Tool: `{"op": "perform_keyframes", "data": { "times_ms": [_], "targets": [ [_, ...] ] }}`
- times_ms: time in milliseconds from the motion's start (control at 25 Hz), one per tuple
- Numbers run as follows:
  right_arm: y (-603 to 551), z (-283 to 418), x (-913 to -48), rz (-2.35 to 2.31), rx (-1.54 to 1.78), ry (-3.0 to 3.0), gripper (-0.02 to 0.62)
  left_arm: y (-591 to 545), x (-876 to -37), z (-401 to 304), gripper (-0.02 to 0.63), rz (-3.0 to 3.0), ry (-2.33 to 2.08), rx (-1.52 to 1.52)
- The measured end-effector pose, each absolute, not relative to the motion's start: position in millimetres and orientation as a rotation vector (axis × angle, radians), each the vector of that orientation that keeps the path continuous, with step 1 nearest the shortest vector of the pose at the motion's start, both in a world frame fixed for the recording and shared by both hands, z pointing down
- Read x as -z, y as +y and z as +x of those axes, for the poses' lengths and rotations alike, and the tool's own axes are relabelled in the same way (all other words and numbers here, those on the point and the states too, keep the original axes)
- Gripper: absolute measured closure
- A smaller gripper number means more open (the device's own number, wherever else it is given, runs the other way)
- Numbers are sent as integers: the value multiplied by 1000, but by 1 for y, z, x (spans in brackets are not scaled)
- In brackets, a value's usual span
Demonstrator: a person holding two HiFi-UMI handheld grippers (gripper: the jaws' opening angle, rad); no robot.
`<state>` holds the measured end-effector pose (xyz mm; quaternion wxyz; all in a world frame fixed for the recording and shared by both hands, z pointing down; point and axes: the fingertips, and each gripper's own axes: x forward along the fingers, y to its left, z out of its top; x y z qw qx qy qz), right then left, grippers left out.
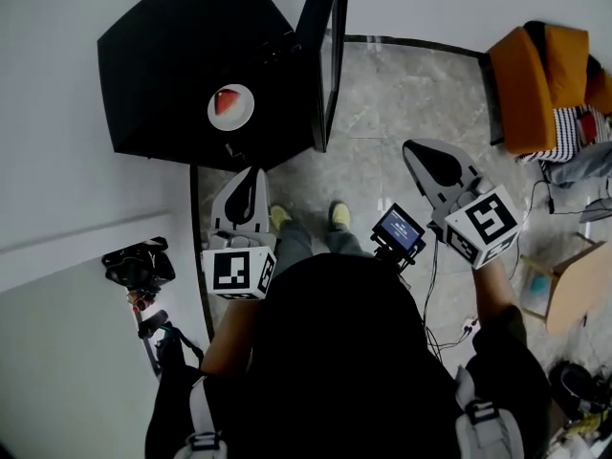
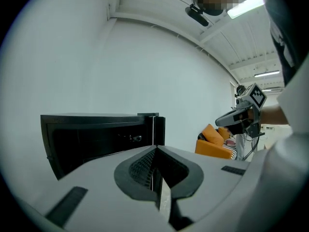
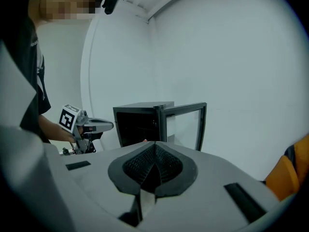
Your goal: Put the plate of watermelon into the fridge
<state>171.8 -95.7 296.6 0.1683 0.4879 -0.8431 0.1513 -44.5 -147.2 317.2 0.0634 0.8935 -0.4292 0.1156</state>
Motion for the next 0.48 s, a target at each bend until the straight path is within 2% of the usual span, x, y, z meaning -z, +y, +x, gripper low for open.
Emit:
{"op": "perform_keyframes", "data": {
  "times_ms": [120,480],
  "targets": [
    [-85,182,-315,1392,-504,-2410,583,-137,-325,-40,597,2665,-1321,-354],
    [-89,141,-318,1399,-554,-2548,583,-124,-323,-53,597,2644,-1387,-343]
  ]
}}
